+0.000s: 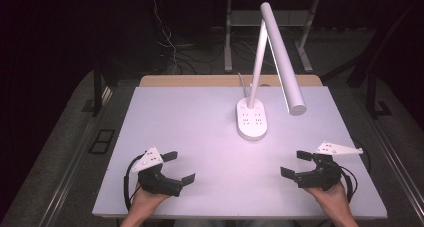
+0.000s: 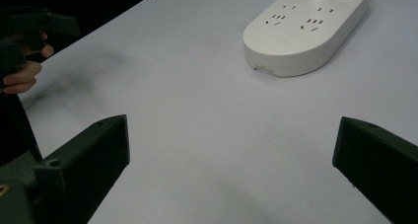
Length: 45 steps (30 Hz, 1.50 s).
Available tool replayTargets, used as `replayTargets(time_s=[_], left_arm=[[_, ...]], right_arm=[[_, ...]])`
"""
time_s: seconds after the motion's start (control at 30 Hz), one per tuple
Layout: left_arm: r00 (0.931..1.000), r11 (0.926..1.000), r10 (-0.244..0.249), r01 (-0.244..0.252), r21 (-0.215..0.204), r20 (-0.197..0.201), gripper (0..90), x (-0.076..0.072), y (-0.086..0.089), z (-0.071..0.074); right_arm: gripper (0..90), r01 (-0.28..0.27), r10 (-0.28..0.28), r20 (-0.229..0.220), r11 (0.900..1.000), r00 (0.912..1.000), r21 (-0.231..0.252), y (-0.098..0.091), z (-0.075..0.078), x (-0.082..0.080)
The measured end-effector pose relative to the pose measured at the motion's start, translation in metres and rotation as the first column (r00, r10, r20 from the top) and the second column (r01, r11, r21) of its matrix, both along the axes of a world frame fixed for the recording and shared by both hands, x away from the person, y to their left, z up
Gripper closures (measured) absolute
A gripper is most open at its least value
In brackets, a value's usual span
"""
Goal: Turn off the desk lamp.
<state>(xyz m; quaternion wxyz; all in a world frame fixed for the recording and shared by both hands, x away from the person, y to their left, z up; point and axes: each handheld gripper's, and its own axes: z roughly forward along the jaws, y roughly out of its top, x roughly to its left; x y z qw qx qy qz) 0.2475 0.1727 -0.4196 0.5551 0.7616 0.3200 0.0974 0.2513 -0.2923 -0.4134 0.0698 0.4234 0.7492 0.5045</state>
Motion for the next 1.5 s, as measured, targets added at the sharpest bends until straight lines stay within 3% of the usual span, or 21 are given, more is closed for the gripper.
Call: replayTargets(time_s=[0.8, 1.0, 1.5], left_arm=[[1.0000, 1.0000, 0.006, -0.006, -0.005, 0.003, 0.0, -0.001, 0.001, 0.000], [0.9999, 0.9999, 0.012, -0.012, -0.010, 0.006, 0.0, -0.002, 0.003, 0.001], [0.9996, 0.9994, 0.029, -0.029, -0.020, 0.004, 0.0, -0.001, 0.006, 0.001]], right_arm=[[0.9, -0.027, 0.027, -0.040, 0.9996, 0.9988, -0.004, 0.003, 0.003, -0.001], [0.9, -0.057, 0.055, -0.054, 0.9979, 0.9970, -0.032, 0.006, 0.008, -0.002], [0.9, -0.087, 0.085, -0.082, 0.9959, 0.9930, -0.026, 0.006, 0.016, 0.009]])
